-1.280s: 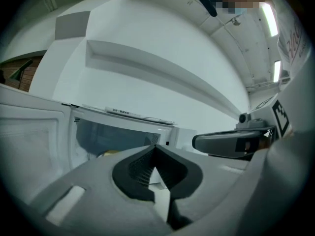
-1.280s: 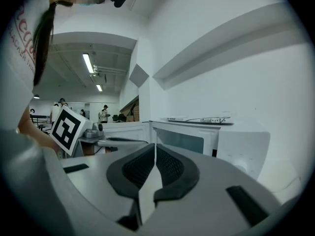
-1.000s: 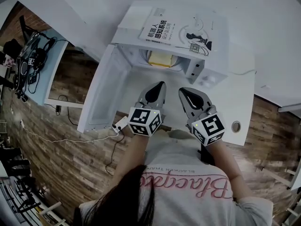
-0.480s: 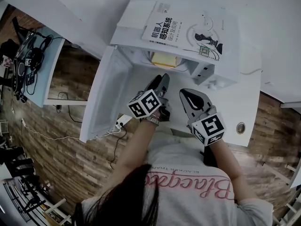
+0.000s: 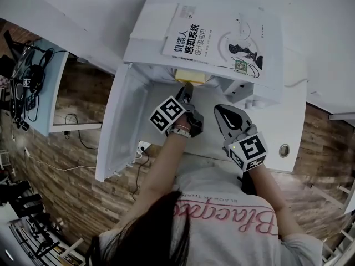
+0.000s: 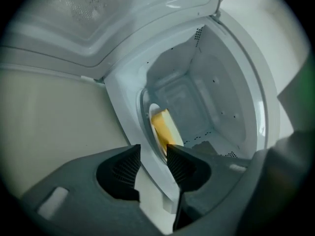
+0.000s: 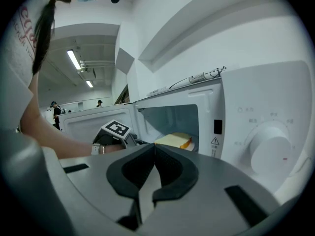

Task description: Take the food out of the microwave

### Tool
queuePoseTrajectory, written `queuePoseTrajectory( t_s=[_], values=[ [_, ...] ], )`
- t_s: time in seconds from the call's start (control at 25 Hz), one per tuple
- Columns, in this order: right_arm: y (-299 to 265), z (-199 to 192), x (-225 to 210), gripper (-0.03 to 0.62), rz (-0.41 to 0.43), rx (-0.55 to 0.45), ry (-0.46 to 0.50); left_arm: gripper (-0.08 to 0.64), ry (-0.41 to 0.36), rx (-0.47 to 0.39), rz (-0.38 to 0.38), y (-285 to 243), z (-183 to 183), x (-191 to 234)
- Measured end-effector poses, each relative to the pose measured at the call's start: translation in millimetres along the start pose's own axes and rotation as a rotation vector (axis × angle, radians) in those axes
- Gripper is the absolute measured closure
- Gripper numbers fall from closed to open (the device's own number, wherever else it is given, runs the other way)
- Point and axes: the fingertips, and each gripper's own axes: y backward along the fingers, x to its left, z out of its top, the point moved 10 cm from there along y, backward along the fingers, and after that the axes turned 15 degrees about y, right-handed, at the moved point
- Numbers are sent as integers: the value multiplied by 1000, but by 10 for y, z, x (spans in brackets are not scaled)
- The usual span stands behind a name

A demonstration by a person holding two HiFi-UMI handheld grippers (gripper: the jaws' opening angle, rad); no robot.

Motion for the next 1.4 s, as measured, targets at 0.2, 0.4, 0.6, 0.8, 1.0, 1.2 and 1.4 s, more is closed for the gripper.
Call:
queuePoseTrajectory(
  t_s=[0.2, 0.4, 0.6, 0.8, 1.0, 1.2, 1.4],
  values=[
    [-59, -7, -47, 583, -4, 9, -10, 407, 56, 14, 38, -87, 34, -49],
    [-89, -22, -30, 583, 8, 23, -3, 407, 93, 28, 75, -103, 62, -71],
    [-116, -33, 0, 583, 21, 34, 8, 407, 107, 44, 100, -26, 96, -55],
    [-112, -30, 25, 583, 29, 36, 10, 422, 163, 85, 48, 74, 93, 12],
    [-100, -33, 65, 583, 43, 40, 25, 529, 194, 100, -35, 49, 108, -4],
    [-72, -34, 89, 583, 49, 40, 40, 543, 275, 92, -123, 66, 98, 27],
    [-47, -35, 85, 583, 43, 39, 42, 545, 310, 87, -223, 109, 54, 36]
  ],
)
